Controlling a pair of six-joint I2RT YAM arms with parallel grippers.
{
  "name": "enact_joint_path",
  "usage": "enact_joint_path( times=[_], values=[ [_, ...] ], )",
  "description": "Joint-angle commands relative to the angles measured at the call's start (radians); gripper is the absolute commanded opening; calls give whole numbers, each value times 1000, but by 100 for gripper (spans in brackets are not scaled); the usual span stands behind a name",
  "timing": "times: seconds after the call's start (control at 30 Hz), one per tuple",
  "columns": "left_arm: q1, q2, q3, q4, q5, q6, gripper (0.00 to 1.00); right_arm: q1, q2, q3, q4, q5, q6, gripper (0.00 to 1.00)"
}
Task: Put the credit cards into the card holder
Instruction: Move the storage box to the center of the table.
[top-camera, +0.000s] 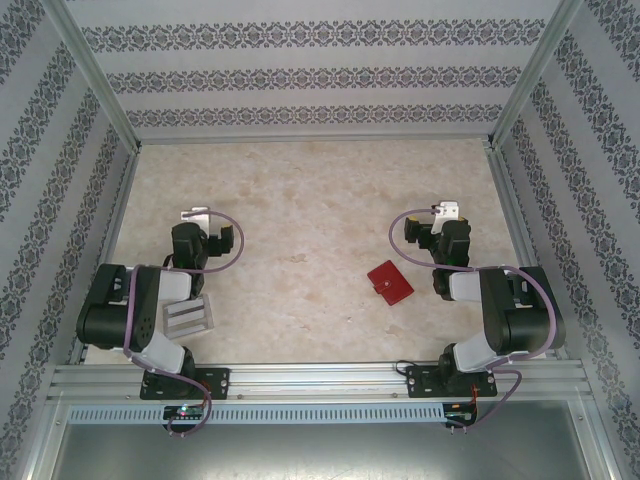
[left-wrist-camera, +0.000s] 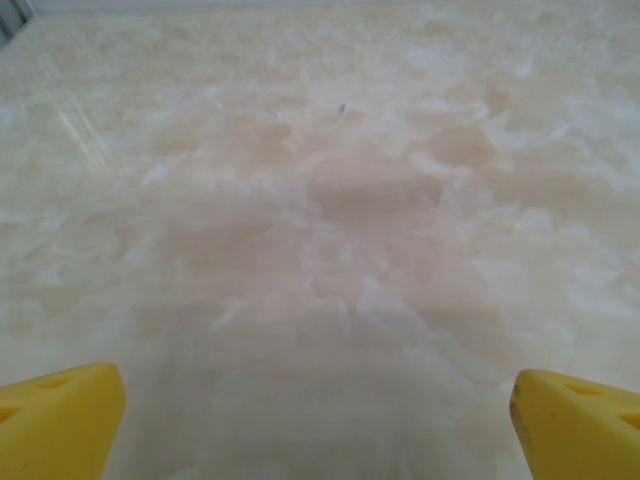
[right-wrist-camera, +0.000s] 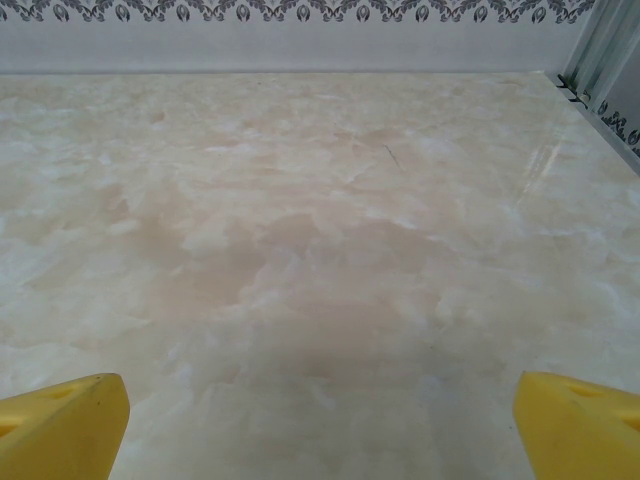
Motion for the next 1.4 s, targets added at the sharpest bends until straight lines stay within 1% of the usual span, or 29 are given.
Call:
enact_joint_path(
  times=[0.0, 0.03, 0.07, 0.1, 0.13, 0.17, 0.2, 0.23, 0.27, 0.3, 0.33, 0.37, 0.4, 0.43, 0.47, 0.53, 0.57, 0.6, 0.63, 0.7, 0.8, 0.87, 0.97, 1.0, 1.03, 1.1, 1.2, 1.3, 1.37],
  values=[
    [-1, -135, 159, -350, -61, -49, 100, -2, -7, 15, 10, -12, 3, 98],
    [-1, -164, 193, -423, -56, -83, 100, -5, -8, 16, 9, -14, 6, 98],
    [0, -203, 212, -479, -21, -113, 100, -6, -9, 13, 11, -12, 7, 98],
    [-2, -240, 224, -531, 15, -149, 100, -6, -13, 11, 15, 7, 14, 98],
    [-1, -285, 239, -600, 30, -187, 100, -6, -26, 2, 29, 43, 29, 98],
    [-1, -331, 271, -707, 34, -237, 100, -7, -61, -12, 27, 69, 41, 98],
    [-1, -378, 303, -812, 20, -277, 100, -8, -114, -5, -40, 81, 44, 98],
    [-2, -411, 327, -896, -18, -344, 100, -9, -168, 12, -132, 83, 44, 98],
    [-1, -442, 361, -1030, -90, -461, 99, -9, -222, 30, -206, 81, 45, 98],
    [-1, -460, 389, -1143, -156, -577, 99, -9, -263, 39, -244, 68, 55, 98],
    [2, -473, 418, -1257, -183, -652, 99, -7, -305, 38, -262, 47, 81, 98],
    [5, -480, 456, -1376, -178, -674, 99, -8, -345, 32, -272, 20, 147, 98],
    [10, -481, 482, -1470, -216, -761, 99, -8, -386, 27, -304, -26, 237, 98],
    [18, -481, 499, -1537, -231, -816, 99, 7, -423, 28, -333, -69, 299, 98],
    [35, -483, 500, -1537, -201, -820, 99, 76, -445, 27, -333, -85, 288, 98],
    [67, -472, 504, -1514, -86, -820, 99, 294, -472, 56, -401, -7, 137, 98],
    [71, -456, 519, -1532, -65, -850, 100, 411, -474, 57, -388, 13, 49, 98],
    [71, -439, 538, -1572, -68, -890, 99, 507, -466, 61, -373, 1, -11, 98],
    [74, -420, 555, -1608, -73, -920, 99, 579, -451, 74, -378, -18, -45, 98],
    [90, -387, 582, -1657, -52, -965, 99, 740, -384, 109, -370, -91, -144, 98],
    [121, -361, 582, -1633, 37, -990, 99, 954, -233, 177, -334, -117, -275, 98],
    [138, -337, 598, -1661, 51, -1001, 100, 1037, -116, 241, -292, -178, -311, 98],
    [177, -304, 615, -1736, -21, -1054, 99, 1155, 59, 381, -276, -200, -363, 98],
    [206, -297, 600, -1733, -35, -1072, 99, 1186, 116, 423, -248, -247, -386, 98],
    [234, -290, 588, -1718, -22, -1076, 99, 1211, 174, 459, -224, -279, -400, 98],
    [299, -273, 568, -1691, 47, -1080, 99, 1245, 302, 562, -194, -362, -419, 98],
    [356, -266, 548, -1665, 142, -1059, 99, 1251, 452, 714, -194, -437, -394, 96],
    [391, -283, 519, -1644, 136, -1045, 99, 1252, 545, 830, -238, -493, -421, 95],
    [417, -293, 511, -1651, 147, -1040, 99, 1250, 597, 881, -264, -492, -437, 95]
  ],
)
